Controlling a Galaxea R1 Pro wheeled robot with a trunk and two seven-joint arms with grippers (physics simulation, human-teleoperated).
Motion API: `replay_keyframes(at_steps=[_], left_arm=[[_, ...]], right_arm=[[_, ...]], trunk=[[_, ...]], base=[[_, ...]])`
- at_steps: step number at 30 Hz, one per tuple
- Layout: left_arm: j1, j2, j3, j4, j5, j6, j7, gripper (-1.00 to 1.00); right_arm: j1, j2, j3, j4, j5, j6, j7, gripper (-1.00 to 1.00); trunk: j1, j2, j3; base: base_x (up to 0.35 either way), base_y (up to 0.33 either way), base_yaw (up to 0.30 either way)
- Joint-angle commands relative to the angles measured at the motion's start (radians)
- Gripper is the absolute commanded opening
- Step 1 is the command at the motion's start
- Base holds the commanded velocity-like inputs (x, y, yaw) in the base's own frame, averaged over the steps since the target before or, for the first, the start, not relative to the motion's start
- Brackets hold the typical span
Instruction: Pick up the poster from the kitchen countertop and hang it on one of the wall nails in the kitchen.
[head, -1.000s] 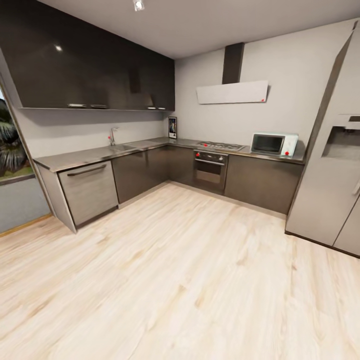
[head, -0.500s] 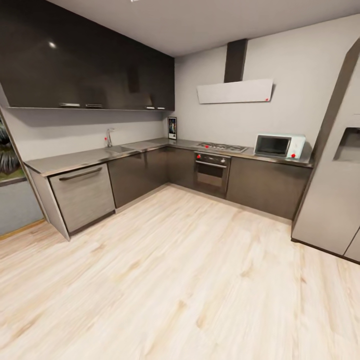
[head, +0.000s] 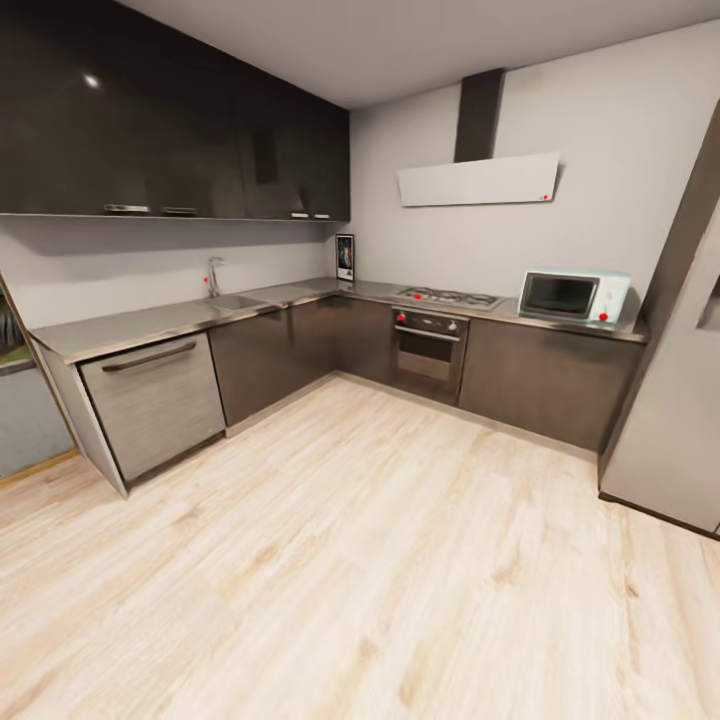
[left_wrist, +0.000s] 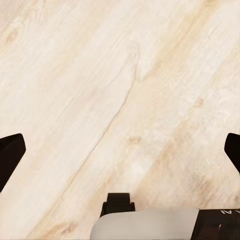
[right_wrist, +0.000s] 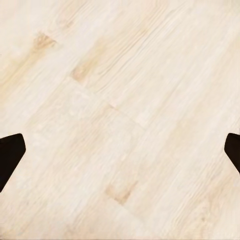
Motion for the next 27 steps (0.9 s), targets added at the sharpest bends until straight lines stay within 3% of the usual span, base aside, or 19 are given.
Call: replay_keyframes(at_steps=[1, 18, 27], left_arm=[[0.000, 0.000, 0.001, -0.001, 0.000, -0.002, 0.000, 1.00], [0.000, 0.000, 0.001, -0.001, 0.000, -0.003, 0.000, 1.00], [0.000, 0.000, 0.001, -0.001, -0.001, -0.003, 0.000, 1.00]], right_arm=[[-0.001, 0.000, 0.001, 0.001, 0.000, -0.003, 0.000, 1.00], [-0.001, 0.002, -0.001, 0.001, -0.001, -0.004, 0.000, 1.00], [-0.001, 0.002, -0.002, 0.001, -0.001, -0.004, 0.000, 1.00]], trunk=[[0.001, 0.000, -0.001], [0.001, 0.000, -0.001], [0.001, 0.000, -0.013]], base=[[0.335, 0.127, 0.000], [0.335, 0.148, 0.000], [0.335, 0.151, 0.000]])
